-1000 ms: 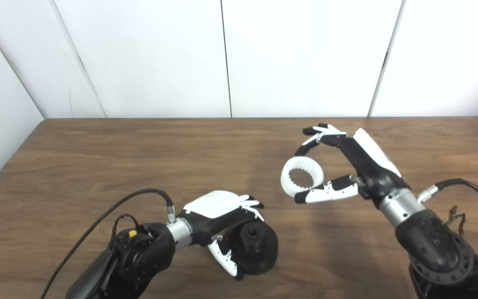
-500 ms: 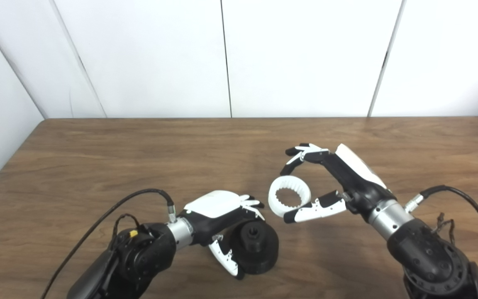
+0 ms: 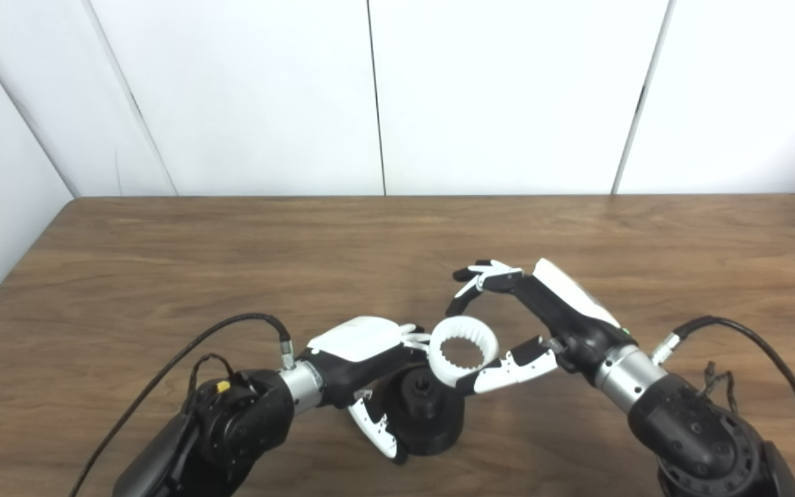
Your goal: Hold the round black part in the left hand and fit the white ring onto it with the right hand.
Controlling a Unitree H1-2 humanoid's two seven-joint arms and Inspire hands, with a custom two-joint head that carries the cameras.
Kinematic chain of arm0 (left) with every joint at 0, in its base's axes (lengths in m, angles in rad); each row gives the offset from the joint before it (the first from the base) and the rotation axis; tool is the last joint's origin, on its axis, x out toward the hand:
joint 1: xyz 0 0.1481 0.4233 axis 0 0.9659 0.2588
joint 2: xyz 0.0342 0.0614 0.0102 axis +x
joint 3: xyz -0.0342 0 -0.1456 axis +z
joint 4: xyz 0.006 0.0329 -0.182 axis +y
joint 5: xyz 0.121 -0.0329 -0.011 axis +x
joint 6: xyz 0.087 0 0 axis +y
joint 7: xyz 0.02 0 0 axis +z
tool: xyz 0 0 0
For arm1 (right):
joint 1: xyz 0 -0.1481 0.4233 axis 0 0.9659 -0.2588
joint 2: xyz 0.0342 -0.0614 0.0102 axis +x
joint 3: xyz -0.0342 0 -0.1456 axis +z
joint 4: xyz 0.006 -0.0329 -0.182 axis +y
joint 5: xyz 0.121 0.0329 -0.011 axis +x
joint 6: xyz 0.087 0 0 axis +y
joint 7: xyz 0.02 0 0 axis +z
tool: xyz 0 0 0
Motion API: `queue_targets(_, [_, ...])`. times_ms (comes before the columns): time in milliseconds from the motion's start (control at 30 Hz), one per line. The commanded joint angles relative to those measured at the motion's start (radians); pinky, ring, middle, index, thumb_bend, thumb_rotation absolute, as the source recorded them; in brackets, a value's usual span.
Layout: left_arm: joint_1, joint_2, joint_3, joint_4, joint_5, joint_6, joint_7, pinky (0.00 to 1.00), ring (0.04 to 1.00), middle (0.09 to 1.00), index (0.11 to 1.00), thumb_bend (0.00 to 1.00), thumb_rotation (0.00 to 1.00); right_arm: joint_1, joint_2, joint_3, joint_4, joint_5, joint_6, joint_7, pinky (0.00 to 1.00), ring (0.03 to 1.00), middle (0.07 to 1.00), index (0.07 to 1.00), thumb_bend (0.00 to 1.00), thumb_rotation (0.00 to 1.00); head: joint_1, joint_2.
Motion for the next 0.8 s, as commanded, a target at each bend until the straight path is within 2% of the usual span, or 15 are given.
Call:
queue_targets(0, [-0.023,-0.010,-0.014,0.021,0.002,-0.003,-0.013,0.92,1.000,0.963,0.863,0.84,0.18,-0.023,0.001,0.001,-0.032,-0.004,-0.011,-0.001,0.90,0.960,0.859,0.489,0.52,0.16,0.000,0.001])
queue_targets(167, [-0.025,-0.011,-0.016,0.021,0.004,-0.008,-0.010,0.92,1.000,0.956,0.812,0.84,0.18,-0.018,0.001,0.018,-0.020,-0.006,-0.023,0.000,0.90,0.963,0.861,0.489,0.52,0.16,0.003,0.001])
queue_targets(300, [-0.025,-0.011,-0.013,0.022,-0.003,-0.011,-0.009,0.93,1.000,0.955,0.837,0.84,0.18,-0.019,0.003,0.029,-0.012,-0.011,-0.023,-0.005,0.90,0.965,0.863,0.489,0.52,0.16,0.004,0.001])
queue_targets(567, [-0.024,-0.013,-0.009,0.018,-0.006,0.000,-0.016,0.92,1.000,0.956,0.793,0.84,0.16,-0.019,0.009,0.045,0.001,-0.010,-0.028,-0.005,0.90,0.964,0.860,0.489,0.52,0.16,0.004,0.002])
queue_targets(767, [-0.020,-0.015,-0.009,0.020,-0.005,-0.003,-0.008,0.92,1.000,0.952,0.806,0.85,0.17,-0.020,0.013,0.057,0.014,-0.010,-0.041,-0.006,0.89,0.967,0.861,0.489,0.52,0.16,0.005,0.002])
